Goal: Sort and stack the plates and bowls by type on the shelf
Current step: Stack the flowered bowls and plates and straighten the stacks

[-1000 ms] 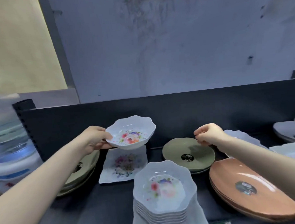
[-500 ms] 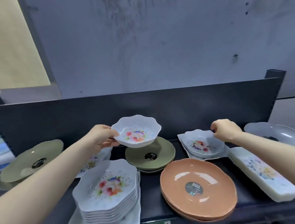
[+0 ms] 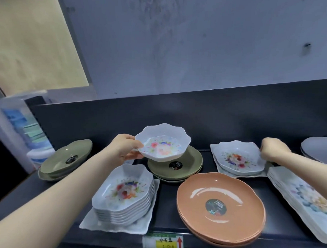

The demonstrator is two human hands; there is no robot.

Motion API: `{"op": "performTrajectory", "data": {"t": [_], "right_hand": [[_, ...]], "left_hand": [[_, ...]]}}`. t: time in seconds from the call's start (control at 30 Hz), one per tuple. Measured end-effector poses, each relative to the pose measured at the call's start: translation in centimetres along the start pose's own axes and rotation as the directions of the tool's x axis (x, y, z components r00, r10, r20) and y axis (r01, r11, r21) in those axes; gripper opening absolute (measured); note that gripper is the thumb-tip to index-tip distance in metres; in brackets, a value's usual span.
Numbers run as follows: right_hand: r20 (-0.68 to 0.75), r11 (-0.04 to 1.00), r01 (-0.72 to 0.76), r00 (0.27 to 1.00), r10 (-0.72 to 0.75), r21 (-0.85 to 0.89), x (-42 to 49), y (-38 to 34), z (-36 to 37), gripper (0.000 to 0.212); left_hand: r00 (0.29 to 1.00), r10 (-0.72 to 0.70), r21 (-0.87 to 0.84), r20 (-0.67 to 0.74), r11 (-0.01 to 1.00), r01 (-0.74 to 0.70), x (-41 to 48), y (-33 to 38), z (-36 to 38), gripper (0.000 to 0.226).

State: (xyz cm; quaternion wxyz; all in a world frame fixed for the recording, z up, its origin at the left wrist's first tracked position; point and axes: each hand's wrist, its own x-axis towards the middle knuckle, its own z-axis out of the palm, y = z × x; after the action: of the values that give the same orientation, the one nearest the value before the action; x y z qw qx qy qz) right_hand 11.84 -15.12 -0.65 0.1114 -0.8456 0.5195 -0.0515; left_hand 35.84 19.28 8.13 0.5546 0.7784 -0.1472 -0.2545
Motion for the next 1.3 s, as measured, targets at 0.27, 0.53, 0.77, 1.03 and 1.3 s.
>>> {"op": "performTrajectory", "data": {"t": [0.27,0.53,0.77,1.03,1.3], "right_hand": [[0.026,0.955,-0.069,0.998,0.065,0.289,0.2,-0.6,-2.5,0.021],[0.02,0.803,0.025,0.999,-0.046,0.596,-7.6,-9.2,-6.8,0.011],[0.112,0.733,0.12,0.959,-0.259,0.67,-14.1,-18.8,-5.4,0.017],[0.13,0.763,0.155,0.945,-0.299,0.628,-17.5,-24.6,-1.9,0.018],[0.11,0.825,0.159,0.96,-0.258,0.542,-19.2,-26.5,1.1,0.012]], "left_hand": [[0.997,0.035,0.059,-0.065,0.998,-0.031,-1.7,-0.6,-5.6,0.011],[1.0,0.009,0.206,-0.015,0.979,-0.005,-3.0,-4.3,-11.8,0.02],[0.999,0.029,0.267,0.041,0.963,-0.039,-3.2,-7.0,-12.6,0.019],[0.996,0.074,0.136,0.052,0.987,-0.08,-2.5,-8.5,-14.0,0.013],[0.982,-0.097,0.043,0.163,0.995,0.091,-2.2,-9.6,-15.0,0.051]]}}
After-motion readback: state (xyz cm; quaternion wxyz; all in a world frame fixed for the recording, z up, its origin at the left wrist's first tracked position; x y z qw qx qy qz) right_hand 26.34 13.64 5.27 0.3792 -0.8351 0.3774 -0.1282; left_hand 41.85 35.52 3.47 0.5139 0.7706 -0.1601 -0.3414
